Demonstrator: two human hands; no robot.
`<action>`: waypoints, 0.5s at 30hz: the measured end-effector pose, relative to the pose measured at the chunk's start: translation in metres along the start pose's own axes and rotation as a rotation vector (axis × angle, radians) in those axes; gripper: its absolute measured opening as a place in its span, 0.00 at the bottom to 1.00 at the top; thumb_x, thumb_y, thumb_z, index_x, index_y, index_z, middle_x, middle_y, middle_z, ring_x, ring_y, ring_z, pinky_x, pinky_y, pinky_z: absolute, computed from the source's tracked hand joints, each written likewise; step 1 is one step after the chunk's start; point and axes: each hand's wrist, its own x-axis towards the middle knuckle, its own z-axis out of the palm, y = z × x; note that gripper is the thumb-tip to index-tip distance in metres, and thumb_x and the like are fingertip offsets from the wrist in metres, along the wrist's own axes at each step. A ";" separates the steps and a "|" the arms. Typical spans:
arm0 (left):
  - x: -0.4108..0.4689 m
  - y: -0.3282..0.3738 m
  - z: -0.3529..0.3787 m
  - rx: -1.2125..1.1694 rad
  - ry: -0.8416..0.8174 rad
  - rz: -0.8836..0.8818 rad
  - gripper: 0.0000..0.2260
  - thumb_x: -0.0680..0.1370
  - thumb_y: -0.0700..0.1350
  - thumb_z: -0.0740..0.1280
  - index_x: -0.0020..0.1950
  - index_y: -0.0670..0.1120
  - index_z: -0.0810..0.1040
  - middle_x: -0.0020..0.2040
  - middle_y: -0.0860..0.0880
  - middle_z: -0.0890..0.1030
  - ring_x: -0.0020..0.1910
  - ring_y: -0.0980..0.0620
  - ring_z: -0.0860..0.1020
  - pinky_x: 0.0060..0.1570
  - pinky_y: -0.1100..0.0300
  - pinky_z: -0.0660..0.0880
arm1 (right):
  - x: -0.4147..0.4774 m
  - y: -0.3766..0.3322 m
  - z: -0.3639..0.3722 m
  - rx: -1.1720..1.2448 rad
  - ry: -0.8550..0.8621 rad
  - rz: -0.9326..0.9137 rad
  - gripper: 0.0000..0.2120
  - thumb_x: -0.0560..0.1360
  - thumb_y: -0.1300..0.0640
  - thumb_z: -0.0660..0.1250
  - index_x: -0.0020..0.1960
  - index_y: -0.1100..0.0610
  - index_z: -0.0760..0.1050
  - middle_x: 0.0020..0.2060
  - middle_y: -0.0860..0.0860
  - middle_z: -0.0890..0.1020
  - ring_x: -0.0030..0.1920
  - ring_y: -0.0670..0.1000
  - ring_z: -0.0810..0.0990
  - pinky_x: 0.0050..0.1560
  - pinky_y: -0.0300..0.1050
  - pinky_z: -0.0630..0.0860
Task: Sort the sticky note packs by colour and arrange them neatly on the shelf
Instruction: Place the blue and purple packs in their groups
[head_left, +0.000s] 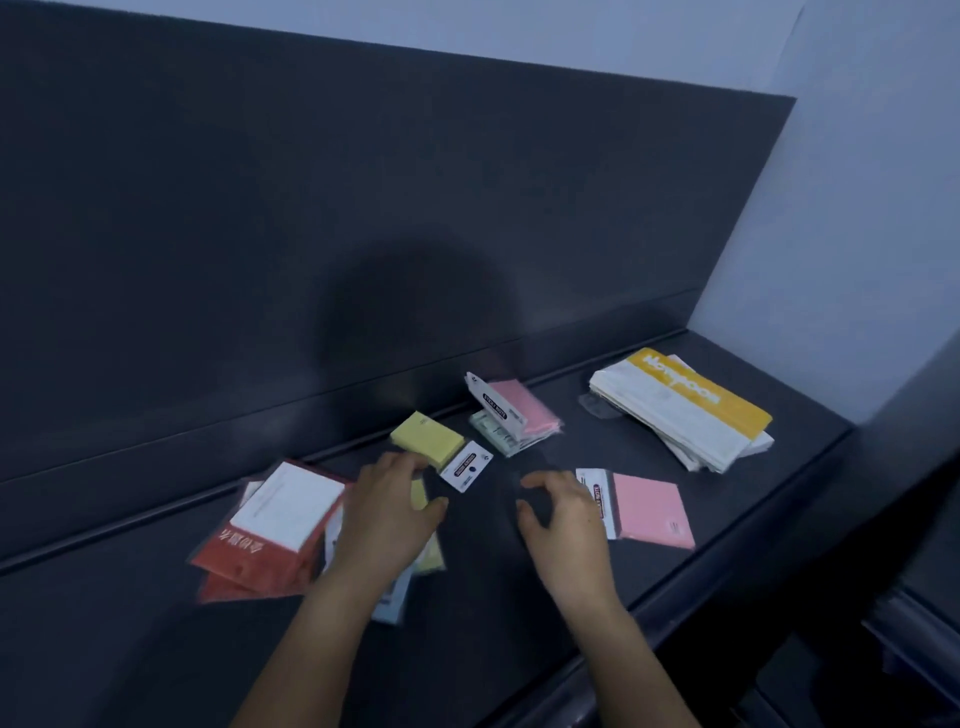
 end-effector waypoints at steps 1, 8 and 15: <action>0.004 0.005 0.005 0.002 0.002 0.000 0.18 0.74 0.49 0.68 0.64 0.48 0.72 0.62 0.50 0.73 0.62 0.49 0.69 0.58 0.58 0.65 | 0.006 0.007 -0.002 -0.004 0.021 0.020 0.10 0.73 0.62 0.67 0.54 0.56 0.78 0.52 0.50 0.79 0.56 0.51 0.74 0.56 0.39 0.67; 0.025 0.025 0.038 0.028 -0.079 -0.046 0.19 0.76 0.50 0.65 0.66 0.48 0.70 0.63 0.51 0.72 0.63 0.50 0.67 0.62 0.55 0.65 | 0.038 0.063 -0.025 -0.343 -0.029 0.386 0.25 0.74 0.48 0.65 0.68 0.52 0.66 0.71 0.53 0.64 0.74 0.56 0.53 0.71 0.58 0.50; 0.048 0.047 0.063 0.044 -0.092 -0.025 0.18 0.76 0.53 0.64 0.64 0.48 0.71 0.60 0.51 0.73 0.61 0.51 0.69 0.59 0.57 0.65 | 0.053 0.067 -0.010 -0.413 -0.245 0.114 0.26 0.72 0.47 0.64 0.68 0.53 0.66 0.68 0.51 0.67 0.70 0.54 0.63 0.68 0.48 0.60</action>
